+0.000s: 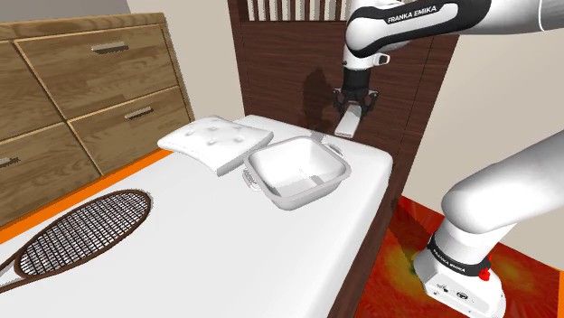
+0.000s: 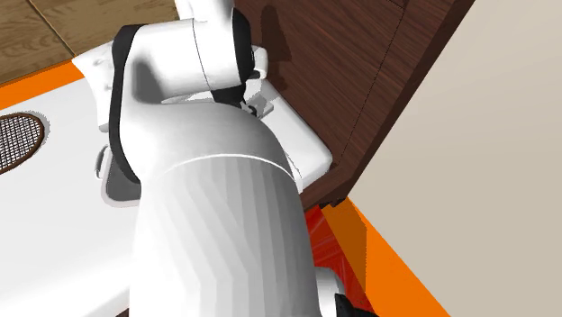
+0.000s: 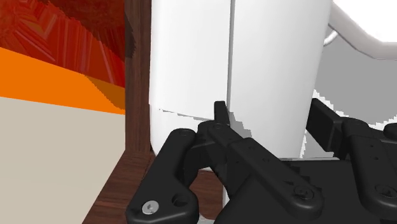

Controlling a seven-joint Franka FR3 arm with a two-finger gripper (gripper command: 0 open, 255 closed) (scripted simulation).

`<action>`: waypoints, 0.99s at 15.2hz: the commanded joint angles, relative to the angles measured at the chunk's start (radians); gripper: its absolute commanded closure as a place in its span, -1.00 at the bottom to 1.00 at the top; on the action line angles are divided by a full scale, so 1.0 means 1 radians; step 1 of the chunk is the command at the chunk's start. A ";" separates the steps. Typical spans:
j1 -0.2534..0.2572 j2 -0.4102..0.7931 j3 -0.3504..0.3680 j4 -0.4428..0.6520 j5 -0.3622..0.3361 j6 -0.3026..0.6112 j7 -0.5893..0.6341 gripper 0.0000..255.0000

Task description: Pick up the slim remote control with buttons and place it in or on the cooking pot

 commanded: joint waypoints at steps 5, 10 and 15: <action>0.054 0.036 0.111 0.044 0.045 -0.004 0.147 1.00; 0.093 0.097 0.204 0.111 0.068 -0.004 0.274 1.00; 0.125 0.186 0.298 0.204 0.067 -0.005 0.406 1.00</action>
